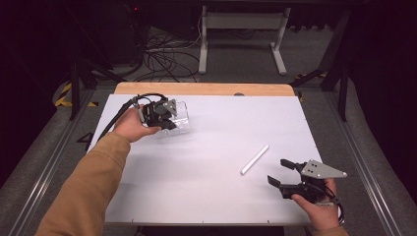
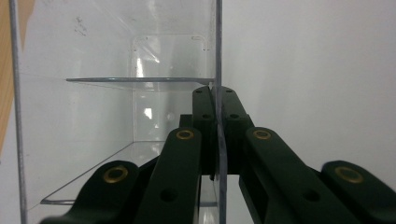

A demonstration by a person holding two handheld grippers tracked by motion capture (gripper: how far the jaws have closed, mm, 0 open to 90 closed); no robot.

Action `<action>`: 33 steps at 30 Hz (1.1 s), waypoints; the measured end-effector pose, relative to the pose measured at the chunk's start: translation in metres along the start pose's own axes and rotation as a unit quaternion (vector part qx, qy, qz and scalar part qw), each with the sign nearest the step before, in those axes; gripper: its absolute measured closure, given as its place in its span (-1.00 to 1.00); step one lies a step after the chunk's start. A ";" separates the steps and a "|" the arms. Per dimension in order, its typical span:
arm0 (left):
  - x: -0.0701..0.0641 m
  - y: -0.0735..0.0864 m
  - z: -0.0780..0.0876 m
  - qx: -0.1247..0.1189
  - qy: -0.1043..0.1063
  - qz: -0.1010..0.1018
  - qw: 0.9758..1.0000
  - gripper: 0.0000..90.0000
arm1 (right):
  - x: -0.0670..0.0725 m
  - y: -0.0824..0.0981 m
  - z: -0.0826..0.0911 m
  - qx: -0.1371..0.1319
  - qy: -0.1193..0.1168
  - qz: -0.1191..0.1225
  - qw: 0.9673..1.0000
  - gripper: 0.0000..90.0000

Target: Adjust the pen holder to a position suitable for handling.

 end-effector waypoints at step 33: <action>-0.068 -0.080 -0.042 -0.008 0.110 -0.068 0.991 0.95 | 0.002 -0.001 -0.001 0.000 -0.003 0.000 1.000 -0.51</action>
Point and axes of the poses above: each handheld gripper's, and its own axes: z roughly backward along the jaws, y roughly out of its underside, x roughly to its left, the point moved 5 cm from there along -z, roughly forward along the jaws, and after that the axes turned 7 degrees about -z, right-handed, at the moved point
